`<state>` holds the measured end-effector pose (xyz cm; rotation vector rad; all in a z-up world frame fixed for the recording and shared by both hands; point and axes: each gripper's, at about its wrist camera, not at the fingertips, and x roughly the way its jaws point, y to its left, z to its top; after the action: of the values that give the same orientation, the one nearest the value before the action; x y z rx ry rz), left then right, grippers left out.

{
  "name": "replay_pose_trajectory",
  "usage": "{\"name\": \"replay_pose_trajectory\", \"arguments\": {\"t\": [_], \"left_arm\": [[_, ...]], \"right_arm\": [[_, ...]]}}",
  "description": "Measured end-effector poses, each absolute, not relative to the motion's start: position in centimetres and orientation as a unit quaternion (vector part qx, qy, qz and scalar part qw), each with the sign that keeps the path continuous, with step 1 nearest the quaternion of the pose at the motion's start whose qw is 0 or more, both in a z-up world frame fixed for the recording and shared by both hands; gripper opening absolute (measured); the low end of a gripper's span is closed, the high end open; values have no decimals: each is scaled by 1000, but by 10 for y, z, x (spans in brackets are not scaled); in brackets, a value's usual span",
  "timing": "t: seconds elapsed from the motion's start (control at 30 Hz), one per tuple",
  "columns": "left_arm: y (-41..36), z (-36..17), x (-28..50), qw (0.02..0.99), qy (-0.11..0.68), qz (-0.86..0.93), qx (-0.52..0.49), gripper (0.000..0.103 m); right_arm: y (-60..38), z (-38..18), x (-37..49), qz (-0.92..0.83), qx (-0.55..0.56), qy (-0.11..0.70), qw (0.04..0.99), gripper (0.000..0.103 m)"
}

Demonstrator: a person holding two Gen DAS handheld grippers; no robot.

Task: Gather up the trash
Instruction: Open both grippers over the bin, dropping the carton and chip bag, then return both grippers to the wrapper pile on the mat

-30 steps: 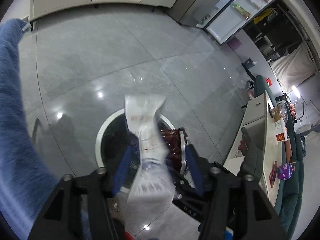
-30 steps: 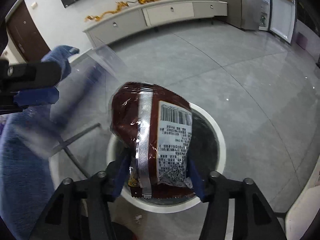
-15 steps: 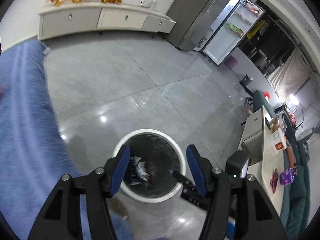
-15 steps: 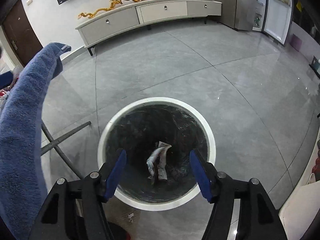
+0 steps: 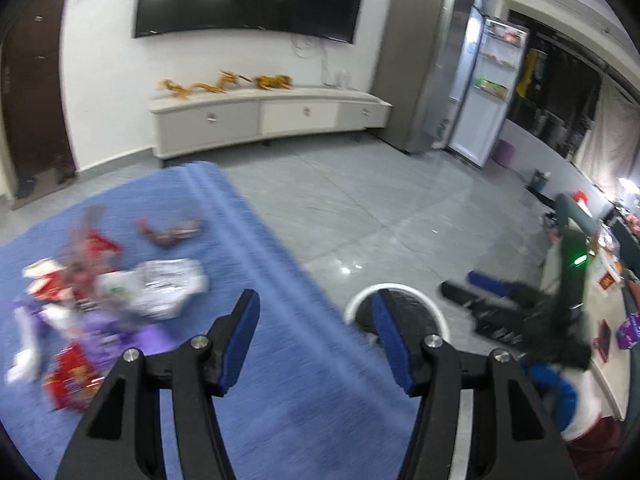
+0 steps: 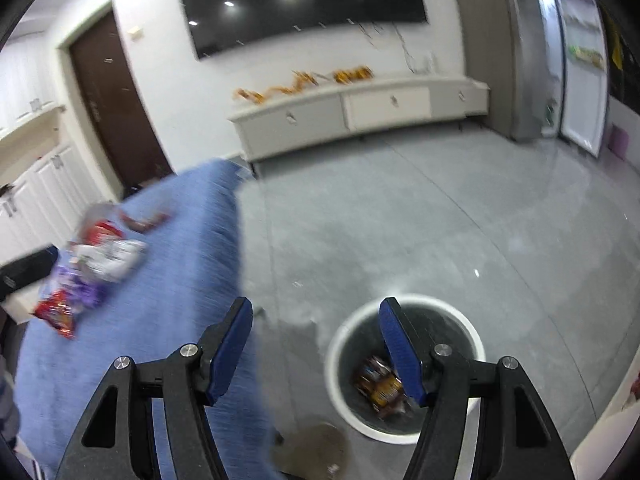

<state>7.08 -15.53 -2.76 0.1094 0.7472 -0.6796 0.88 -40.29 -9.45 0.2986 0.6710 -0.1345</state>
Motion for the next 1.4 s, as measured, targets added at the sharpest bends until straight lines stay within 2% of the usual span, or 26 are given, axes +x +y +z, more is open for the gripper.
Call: {"name": "replay_pose_trajectory", "arguments": {"t": [0.3, 0.53, 1.0, 1.4], "left_arm": [[-19, -18, 59, 927, 307, -212, 28, 57], [43, -19, 54, 941, 295, -163, 19, 57], [87, -12, 46, 957, 265, -117, 20, 57], [86, -31, 71, 952, 287, -97, 33, 57]], "right_arm": [[-306, -39, 16, 3, 102, 292, 951, 64], [-243, -21, 27, 38, 75, 284, 955, 64], [-180, -14, 41, 72, 34, 285, 955, 64], [-170, -38, 77, 98, 39, 315, 943, 64]]}}
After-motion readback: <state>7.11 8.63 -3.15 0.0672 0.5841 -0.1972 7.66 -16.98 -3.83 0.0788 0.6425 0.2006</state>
